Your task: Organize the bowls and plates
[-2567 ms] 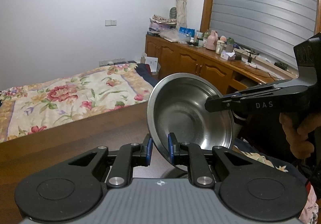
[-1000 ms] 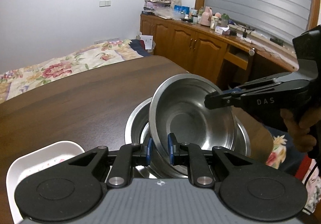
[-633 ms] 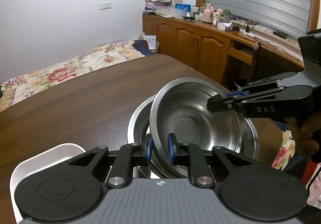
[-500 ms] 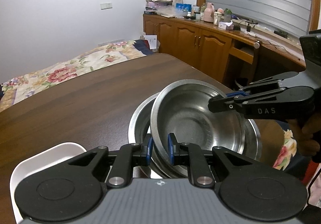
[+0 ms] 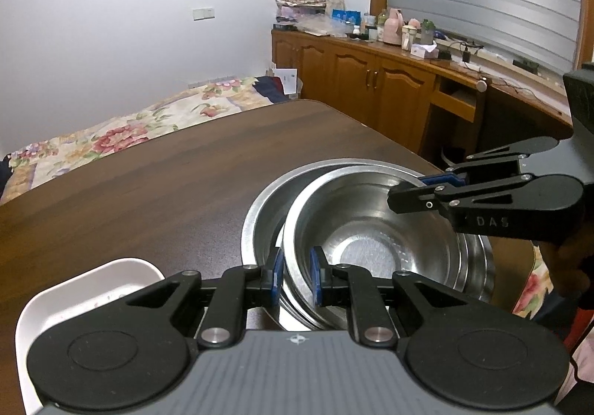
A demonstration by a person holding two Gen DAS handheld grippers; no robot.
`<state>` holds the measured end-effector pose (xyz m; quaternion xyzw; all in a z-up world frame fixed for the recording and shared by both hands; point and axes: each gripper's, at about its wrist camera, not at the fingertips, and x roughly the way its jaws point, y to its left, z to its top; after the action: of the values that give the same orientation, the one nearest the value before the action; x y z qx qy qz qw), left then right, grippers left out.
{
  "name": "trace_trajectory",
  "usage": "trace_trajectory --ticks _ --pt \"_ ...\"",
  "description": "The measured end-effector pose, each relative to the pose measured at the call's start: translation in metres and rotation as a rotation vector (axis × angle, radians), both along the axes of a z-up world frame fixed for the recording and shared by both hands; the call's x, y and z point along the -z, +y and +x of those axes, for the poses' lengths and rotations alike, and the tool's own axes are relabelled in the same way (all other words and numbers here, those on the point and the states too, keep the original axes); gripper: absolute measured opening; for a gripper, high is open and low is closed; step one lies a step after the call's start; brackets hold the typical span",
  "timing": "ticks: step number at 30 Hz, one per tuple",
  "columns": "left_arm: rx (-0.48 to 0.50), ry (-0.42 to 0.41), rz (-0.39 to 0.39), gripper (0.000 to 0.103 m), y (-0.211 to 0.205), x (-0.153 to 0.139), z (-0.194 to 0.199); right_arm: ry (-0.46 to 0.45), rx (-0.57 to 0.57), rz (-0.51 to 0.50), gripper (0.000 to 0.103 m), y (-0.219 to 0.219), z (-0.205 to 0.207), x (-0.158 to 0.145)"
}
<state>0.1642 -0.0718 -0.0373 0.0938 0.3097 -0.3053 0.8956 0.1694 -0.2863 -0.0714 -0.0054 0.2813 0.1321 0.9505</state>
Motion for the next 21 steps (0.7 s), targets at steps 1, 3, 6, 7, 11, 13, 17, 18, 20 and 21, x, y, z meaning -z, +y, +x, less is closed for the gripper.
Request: trace_trajectory --ticks 1,3,6,7,11,13,17,18,20,21 --pt "-0.001 0.001 -0.003 0.017 0.001 0.000 0.000 -0.003 -0.001 0.000 0.014 0.000 0.000 0.000" --pt "-0.003 0.001 -0.007 0.017 0.001 0.000 0.000 -0.005 -0.002 0.007 0.014 -0.001 0.001 0.000" --pt "-0.010 0.000 -0.018 0.017 0.003 -0.001 0.000 -0.004 -0.002 0.012 0.014 -0.002 0.002 0.000" --pt "-0.011 0.001 -0.023 0.017 0.004 -0.001 0.000 -0.007 0.000 0.008 0.013 -0.001 0.002 0.000" --pt "-0.018 0.001 -0.040 0.017 0.007 -0.004 0.000 -0.012 0.002 0.015 0.014 0.000 0.004 0.000" --pt "-0.021 -0.003 -0.051 0.017 0.008 -0.006 -0.001 -0.016 0.010 0.032 0.014 -0.003 0.004 0.000" --pt "-0.031 -0.020 -0.069 0.017 0.012 -0.013 -0.003 -0.034 0.021 0.079 0.014 -0.008 0.001 -0.003" --pt "-0.033 -0.026 -0.073 0.017 0.013 -0.014 -0.003 -0.040 0.022 0.086 0.014 -0.008 0.000 -0.005" --pt "-0.039 -0.040 -0.082 0.017 0.014 -0.018 -0.004 -0.052 0.025 0.093 0.014 -0.010 -0.001 -0.009" --pt "-0.042 -0.044 -0.087 0.018 0.015 -0.020 -0.004 -0.056 0.027 0.097 0.014 -0.010 -0.001 -0.010"
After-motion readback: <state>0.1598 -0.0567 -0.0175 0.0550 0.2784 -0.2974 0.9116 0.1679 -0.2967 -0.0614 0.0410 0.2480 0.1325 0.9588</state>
